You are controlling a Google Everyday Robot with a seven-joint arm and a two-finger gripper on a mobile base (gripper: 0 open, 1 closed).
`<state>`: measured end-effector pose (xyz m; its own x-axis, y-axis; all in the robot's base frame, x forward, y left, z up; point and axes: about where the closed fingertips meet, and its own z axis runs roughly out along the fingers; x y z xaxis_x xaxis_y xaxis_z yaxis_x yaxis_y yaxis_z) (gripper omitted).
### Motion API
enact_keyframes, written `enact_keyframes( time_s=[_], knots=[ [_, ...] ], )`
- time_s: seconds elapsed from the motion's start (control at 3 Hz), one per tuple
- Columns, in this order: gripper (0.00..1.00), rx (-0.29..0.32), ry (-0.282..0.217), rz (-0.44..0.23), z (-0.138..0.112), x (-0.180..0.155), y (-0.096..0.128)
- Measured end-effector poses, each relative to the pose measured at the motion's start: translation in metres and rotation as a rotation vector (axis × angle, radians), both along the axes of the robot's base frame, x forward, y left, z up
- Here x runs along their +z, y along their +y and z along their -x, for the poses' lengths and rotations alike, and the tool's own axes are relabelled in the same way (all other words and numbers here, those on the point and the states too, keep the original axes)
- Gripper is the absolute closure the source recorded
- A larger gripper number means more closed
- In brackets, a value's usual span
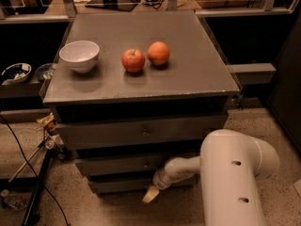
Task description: Open bottom drawer
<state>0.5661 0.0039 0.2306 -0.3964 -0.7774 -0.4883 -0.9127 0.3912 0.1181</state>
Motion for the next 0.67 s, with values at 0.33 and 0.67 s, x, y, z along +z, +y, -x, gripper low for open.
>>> enact_keyframes(
  time_s=[0.33, 0.67],
  knots=[
    [0.0, 0.0, 0.0, 0.0, 0.0, -0.001, 0.0],
    [0.0, 0.027, 0.002, 0.01, -0.001, -0.014, 0.006]
  ],
)
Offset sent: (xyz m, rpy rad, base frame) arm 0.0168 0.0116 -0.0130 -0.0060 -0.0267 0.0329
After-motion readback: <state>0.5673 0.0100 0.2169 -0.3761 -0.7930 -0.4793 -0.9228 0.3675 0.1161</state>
